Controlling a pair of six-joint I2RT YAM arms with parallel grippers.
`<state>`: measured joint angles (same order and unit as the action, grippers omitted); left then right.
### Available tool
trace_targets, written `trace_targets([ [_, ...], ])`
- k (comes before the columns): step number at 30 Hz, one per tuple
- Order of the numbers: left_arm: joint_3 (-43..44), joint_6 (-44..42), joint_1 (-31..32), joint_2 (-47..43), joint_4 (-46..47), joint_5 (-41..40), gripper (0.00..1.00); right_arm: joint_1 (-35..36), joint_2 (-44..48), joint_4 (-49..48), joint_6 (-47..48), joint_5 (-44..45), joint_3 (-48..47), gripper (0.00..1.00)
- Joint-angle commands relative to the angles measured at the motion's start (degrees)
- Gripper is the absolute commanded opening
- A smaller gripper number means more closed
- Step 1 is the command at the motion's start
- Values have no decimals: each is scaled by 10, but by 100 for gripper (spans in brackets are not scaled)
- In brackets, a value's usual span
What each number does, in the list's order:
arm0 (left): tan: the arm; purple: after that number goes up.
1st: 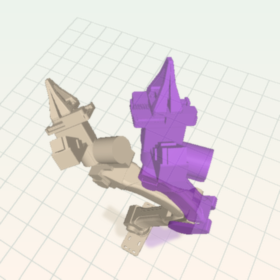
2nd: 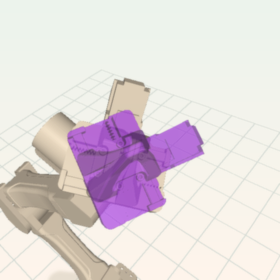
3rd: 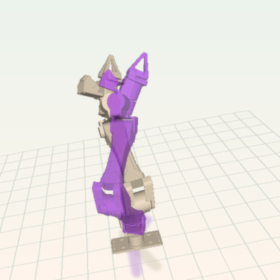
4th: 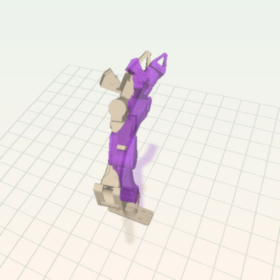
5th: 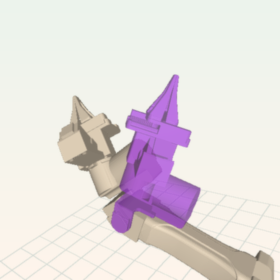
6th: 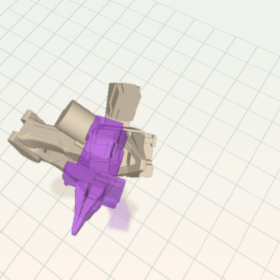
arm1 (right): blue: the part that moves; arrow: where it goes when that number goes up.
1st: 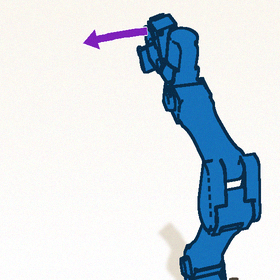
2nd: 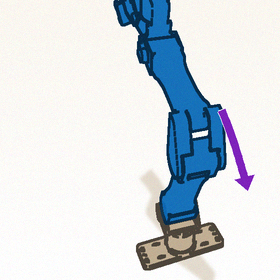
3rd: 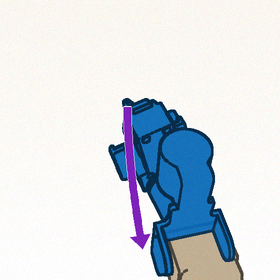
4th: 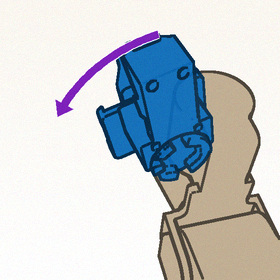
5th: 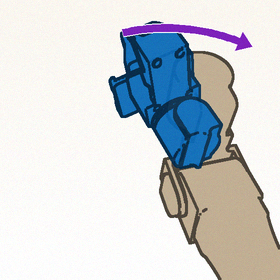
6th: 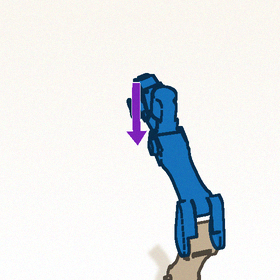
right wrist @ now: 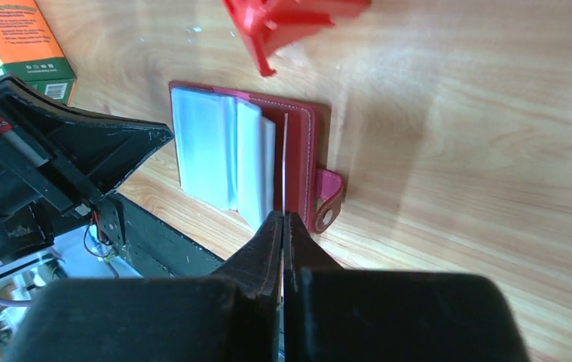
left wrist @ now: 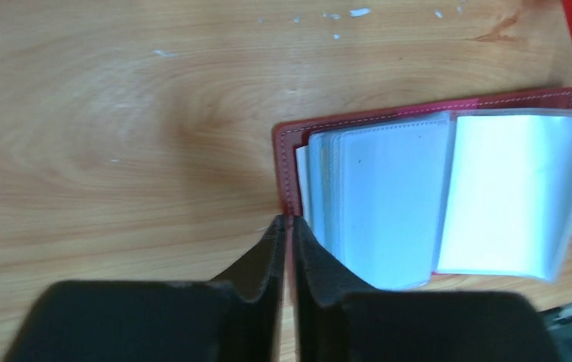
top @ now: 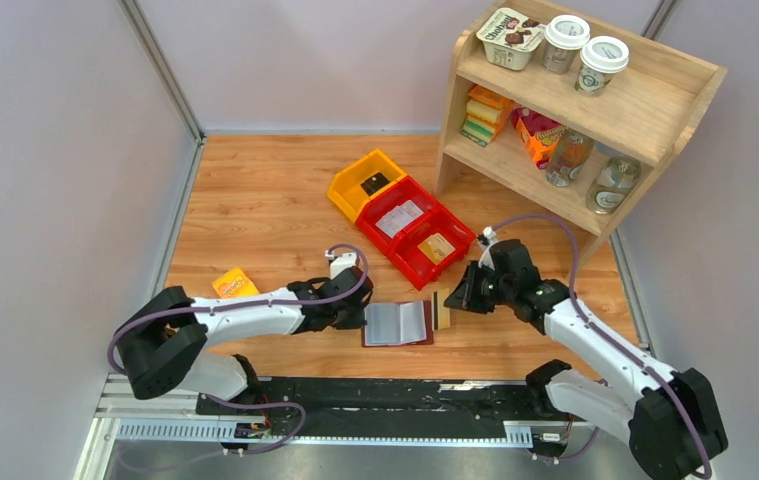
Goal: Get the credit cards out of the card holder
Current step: Place the credit card in the storage box.
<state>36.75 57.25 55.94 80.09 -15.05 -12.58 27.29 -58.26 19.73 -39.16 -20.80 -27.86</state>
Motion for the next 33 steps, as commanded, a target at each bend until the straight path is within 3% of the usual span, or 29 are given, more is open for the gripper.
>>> trace_targets([
  [1,-3,-28,-6,-69,-62,-52,24,14,34,131,81,79,-96,0],
  [5,-1,-32,-9,-144,-97,-77,47,50,20,208,136,158,-196,0],
  [9,3,-36,-14,-228,-146,-110,59,99,-34,263,196,271,-309,0],
  [15,27,-38,-16,-355,-268,-164,69,192,-155,262,287,449,-423,0],
  [22,134,-87,-17,-481,-422,-266,82,217,-272,205,362,497,-479,0],
  [28,218,-219,-17,-493,-472,-357,83,225,-344,153,419,513,-486,0],
  [33,223,-305,-17,-466,-462,-427,85,229,-406,146,442,536,-507,0],
])
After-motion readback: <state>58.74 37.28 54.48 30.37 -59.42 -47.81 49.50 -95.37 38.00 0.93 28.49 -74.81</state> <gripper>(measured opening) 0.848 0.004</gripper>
